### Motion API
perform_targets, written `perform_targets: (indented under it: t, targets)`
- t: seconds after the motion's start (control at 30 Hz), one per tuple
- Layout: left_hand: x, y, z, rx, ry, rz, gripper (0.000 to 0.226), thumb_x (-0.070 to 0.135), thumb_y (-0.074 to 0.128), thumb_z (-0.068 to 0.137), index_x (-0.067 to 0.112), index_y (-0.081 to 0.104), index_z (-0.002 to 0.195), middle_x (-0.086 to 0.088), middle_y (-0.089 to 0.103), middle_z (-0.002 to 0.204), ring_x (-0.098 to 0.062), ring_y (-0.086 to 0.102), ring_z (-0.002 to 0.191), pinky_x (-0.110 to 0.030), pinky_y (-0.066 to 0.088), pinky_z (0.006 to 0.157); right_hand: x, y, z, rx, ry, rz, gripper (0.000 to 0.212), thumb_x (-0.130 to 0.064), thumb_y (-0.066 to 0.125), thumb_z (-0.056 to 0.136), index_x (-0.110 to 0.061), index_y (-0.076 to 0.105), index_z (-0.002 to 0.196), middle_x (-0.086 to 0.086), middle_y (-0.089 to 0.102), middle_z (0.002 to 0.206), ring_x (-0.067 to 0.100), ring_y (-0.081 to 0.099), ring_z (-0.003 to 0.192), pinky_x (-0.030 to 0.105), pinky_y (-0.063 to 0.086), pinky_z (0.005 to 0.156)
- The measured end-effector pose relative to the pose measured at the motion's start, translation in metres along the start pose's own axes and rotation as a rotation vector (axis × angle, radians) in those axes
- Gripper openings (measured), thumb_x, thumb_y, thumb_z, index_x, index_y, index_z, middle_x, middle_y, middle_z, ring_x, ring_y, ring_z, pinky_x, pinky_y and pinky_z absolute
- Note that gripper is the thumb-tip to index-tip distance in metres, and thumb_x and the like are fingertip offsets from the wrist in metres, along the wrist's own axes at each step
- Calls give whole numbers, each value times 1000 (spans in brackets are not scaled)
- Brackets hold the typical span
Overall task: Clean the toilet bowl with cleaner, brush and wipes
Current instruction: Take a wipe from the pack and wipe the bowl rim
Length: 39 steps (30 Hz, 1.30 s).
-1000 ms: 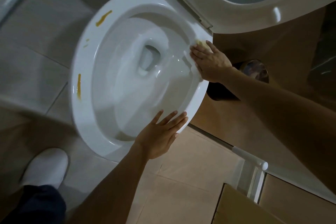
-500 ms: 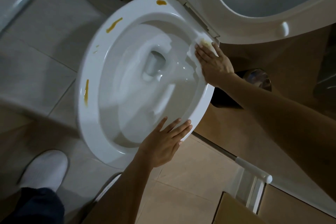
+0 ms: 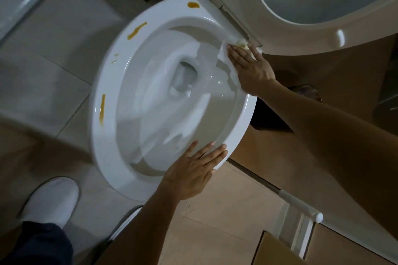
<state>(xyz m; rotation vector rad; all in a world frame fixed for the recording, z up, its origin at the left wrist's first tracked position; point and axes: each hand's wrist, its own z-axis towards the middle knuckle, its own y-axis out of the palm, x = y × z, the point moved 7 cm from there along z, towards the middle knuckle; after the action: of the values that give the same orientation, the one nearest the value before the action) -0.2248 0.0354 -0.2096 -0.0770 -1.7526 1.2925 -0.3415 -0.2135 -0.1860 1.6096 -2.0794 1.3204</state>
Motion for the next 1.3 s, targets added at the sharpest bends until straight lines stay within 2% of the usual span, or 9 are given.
perform_targets:
  t: [0.17,0.3,0.57,0.7,0.8,0.87,0.97,1.1,1.3]
  targets:
    - [-1,-3,-2,1,-8,2,57,36,31,98,23,16,152,6,14,158,-15,19,144,-45,17,113,6,-12,21,25,-2,17,72,-32,26,97,-11,-20,148,2,-21,159,14,-15,147,40,-11,117]
    - [-1,-1,0,-23,-8,40,58,37,32,98,23,16,152,5,13,158,-15,16,145,-45,13,113,4,-1,4,-8,29,31,71,-34,19,95,-9,-25,145,3,-22,158,15,-17,146,40,-12,117]
    - [-1,-1,-1,-51,1,18,56,37,26,99,24,13,152,6,12,159,-16,16,145,-44,16,115,0,7,-17,-50,29,113,66,-37,20,99,-10,-9,152,4,-15,160,15,-15,147,41,-15,115]
    - [0,0,-1,-64,-14,-35,56,35,25,100,25,7,153,8,6,159,-16,14,145,-47,16,116,-19,13,-58,-58,12,358,56,-33,18,100,-13,14,153,4,7,161,15,-1,148,42,-7,119]
    - [1,0,-2,-59,0,-37,53,35,19,102,25,8,153,8,6,159,-17,13,146,-48,15,116,-39,11,-89,-20,-36,639,59,-36,14,96,-15,40,145,3,33,154,18,18,146,41,5,120]
    - [0,-1,-2,-58,8,-34,52,34,19,102,24,10,153,7,8,159,-18,13,146,-49,17,116,-50,12,-102,-7,-100,687,58,-36,15,96,-18,48,140,2,41,149,19,26,144,42,10,119]
    - [0,0,-2,-66,11,-33,52,35,19,102,23,10,153,6,8,159,-18,13,146,-49,16,116,-44,17,-100,-18,-137,631,52,-34,21,97,-22,47,140,-3,41,149,17,26,144,42,3,118]
    - [0,1,-2,-68,14,-29,53,35,18,103,24,7,153,7,4,159,-17,10,146,-47,14,117,-31,22,-89,-9,-97,583,57,-38,13,95,-25,44,141,-4,37,151,14,19,146,47,2,119]
    - [0,-3,-2,-52,14,-34,52,33,21,101,23,13,152,6,13,158,-17,16,145,-48,17,115,-67,11,-122,53,-108,683,46,-28,29,100,-23,44,142,0,38,151,20,24,145,47,4,117]
